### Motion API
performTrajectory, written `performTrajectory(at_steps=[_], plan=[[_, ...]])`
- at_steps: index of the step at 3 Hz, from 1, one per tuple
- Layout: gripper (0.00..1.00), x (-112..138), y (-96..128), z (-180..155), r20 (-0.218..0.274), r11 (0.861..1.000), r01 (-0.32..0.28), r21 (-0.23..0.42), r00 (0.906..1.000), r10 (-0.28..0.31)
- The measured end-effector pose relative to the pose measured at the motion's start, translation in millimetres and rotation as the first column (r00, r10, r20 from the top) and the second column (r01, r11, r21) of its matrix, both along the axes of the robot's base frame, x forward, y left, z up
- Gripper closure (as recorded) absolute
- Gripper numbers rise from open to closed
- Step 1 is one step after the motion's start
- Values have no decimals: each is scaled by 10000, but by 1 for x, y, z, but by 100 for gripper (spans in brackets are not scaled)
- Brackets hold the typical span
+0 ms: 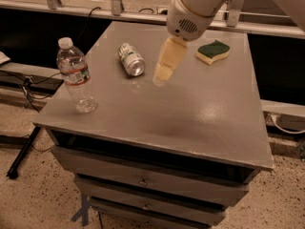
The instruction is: Place 7up can upright
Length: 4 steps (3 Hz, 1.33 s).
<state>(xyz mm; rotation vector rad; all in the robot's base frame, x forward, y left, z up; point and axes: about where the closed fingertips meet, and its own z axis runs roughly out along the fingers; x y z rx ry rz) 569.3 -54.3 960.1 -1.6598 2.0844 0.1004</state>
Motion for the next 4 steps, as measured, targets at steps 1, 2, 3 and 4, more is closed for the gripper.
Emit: performTrajectory(at_steps=[1, 2, 3, 4], plan=[[0, 52, 54, -12, -30, 9967, 503, 636, 9987, -502], [0, 120, 96, -22, 40, 9862, 1253, 1081, 9920, -1264], [0, 161, 112, -33, -154, 9663, 2192, 1349, 9756, -2192], [0, 186, 105, -59, -545, 9257, 3643, 1019, 9312, -3605]])
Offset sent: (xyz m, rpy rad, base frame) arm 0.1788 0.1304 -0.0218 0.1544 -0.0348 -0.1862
